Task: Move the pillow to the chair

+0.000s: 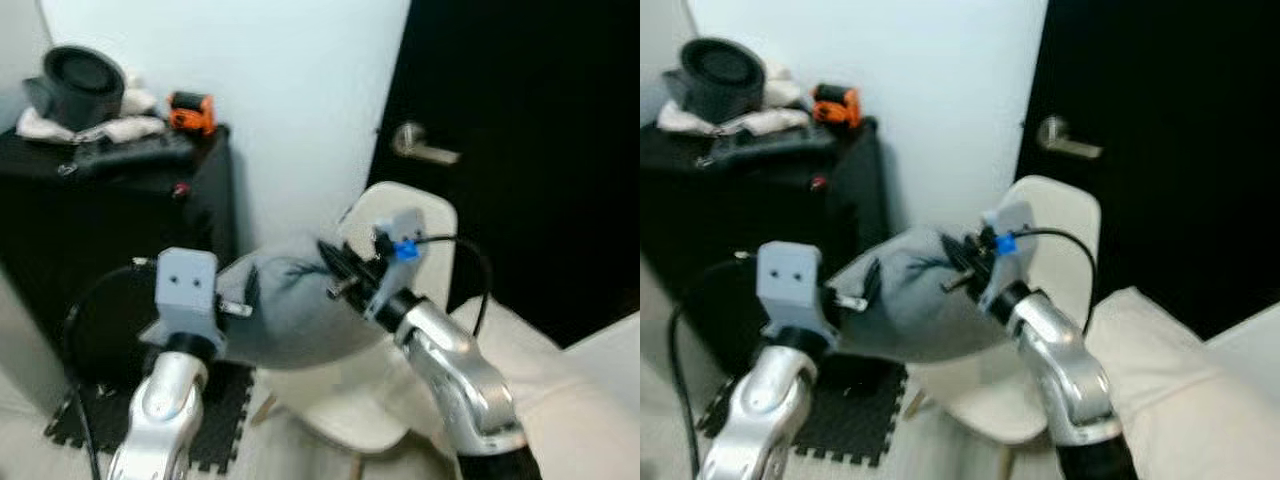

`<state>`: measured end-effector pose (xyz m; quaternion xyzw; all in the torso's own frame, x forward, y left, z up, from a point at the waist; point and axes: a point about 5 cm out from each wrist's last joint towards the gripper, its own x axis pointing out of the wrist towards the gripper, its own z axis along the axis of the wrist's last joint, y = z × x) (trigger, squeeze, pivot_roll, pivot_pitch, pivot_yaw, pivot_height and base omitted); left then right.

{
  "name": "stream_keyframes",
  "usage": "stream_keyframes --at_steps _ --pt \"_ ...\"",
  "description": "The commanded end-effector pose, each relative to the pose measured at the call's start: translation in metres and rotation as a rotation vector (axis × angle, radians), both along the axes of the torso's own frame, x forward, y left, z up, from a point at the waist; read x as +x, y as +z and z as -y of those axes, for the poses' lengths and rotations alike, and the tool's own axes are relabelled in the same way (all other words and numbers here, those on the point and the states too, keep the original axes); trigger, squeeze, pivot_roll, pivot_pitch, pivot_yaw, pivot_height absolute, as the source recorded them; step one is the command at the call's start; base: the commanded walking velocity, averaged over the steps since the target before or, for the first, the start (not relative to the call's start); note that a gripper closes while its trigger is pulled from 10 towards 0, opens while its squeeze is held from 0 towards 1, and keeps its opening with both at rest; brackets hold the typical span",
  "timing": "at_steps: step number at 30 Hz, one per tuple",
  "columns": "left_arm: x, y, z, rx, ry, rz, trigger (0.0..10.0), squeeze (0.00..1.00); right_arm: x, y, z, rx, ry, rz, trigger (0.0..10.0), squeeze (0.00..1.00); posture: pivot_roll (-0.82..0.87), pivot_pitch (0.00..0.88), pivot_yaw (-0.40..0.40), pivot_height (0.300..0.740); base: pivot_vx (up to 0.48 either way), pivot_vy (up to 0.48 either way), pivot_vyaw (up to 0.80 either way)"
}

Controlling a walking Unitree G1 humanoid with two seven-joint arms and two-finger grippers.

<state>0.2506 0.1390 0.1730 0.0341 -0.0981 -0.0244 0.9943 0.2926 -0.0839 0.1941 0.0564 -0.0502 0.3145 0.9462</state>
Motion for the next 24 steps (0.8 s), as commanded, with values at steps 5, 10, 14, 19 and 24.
stream_keyframes --at_steps 5,10,14,19,24 --pt "-0.0001 -0.0029 -0.0008 0.005 0.003 -0.014 10.0 0.00 -0.0049 0.0142 -0.0097 0.014 0.056 0.069 10.0 0.00 0.10 0.000 -0.069 0.740 0.271 0.000 0.00" --pt "0.0000 -0.0033 -0.0008 0.005 0.004 -0.012 10.0 0.00 -0.0059 0.0133 -0.0107 0.013 0.068 0.066 10.0 0.00 0.10 0.000 -0.067 0.740 0.272 0.000 0.00" --pt "0.0002 -0.0030 -0.0010 0.006 0.004 -0.011 10.0 0.00 -0.0064 0.0132 -0.0118 0.009 0.072 0.068 10.0 0.00 0.10 0.000 -0.066 0.740 0.272 0.000 0.00" --pt "0.0004 -0.0030 -0.0011 0.006 0.004 -0.011 10.0 0.00 -0.0063 0.0130 -0.0121 0.002 0.071 0.067 10.0 0.00 0.10 0.000 -0.064 0.740 0.273 0.000 0.00" --pt "0.0006 -0.0030 -0.0014 0.006 0.007 -0.011 10.0 0.00 -0.0063 0.0123 -0.0132 -0.014 0.072 0.061 10.0 0.00 0.10 0.000 -0.064 0.740 0.270 0.000 0.00"
